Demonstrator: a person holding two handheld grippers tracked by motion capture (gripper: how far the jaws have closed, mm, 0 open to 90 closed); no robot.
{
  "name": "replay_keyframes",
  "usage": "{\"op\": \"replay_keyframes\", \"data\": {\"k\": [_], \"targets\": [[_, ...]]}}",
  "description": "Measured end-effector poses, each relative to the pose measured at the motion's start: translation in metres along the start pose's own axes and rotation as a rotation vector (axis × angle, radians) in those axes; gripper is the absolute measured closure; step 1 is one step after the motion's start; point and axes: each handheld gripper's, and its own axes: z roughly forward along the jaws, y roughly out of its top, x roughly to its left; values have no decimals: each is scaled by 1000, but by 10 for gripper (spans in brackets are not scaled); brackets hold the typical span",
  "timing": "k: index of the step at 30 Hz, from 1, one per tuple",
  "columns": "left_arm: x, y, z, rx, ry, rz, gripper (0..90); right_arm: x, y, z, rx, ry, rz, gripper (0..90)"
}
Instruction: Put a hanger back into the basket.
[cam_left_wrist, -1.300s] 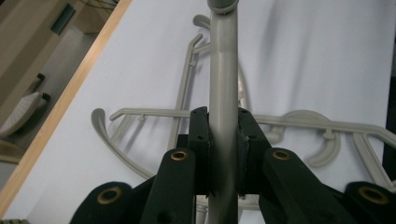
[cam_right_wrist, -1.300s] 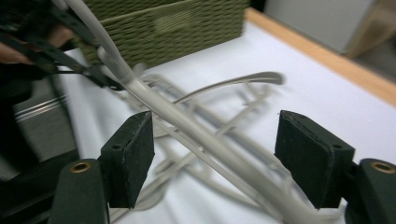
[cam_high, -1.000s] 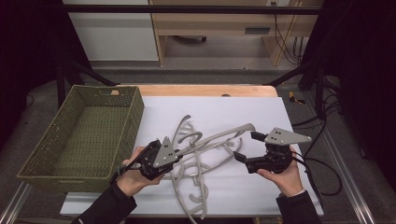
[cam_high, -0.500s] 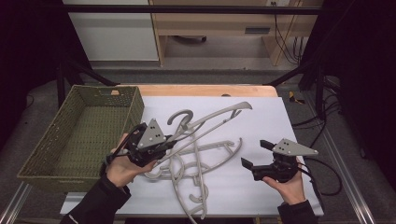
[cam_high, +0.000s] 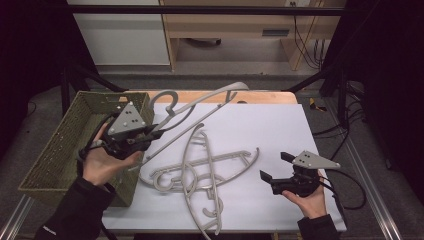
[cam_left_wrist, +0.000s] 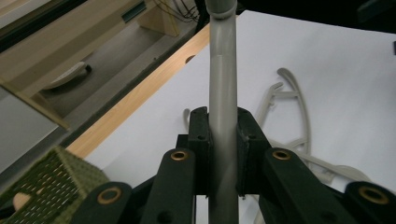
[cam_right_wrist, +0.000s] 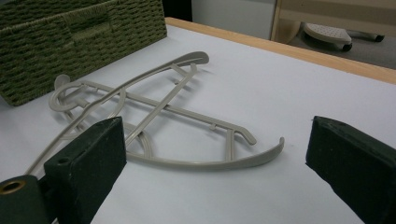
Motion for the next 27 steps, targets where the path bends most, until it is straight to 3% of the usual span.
{"op": "replay_keyframes", "data": {"k": [13, 15, 27], "targets": [[52, -22, -31, 22, 93, -72, 794, 2, -2, 3, 6, -1, -4, 54], [54, -23, -32, 23, 99, -77, 794, 3, -2, 3, 6, -2, -2, 54], [93, -62, -46, 83, 164, -122, 794, 3, -2, 5, 20, -1, -2, 55]]}}
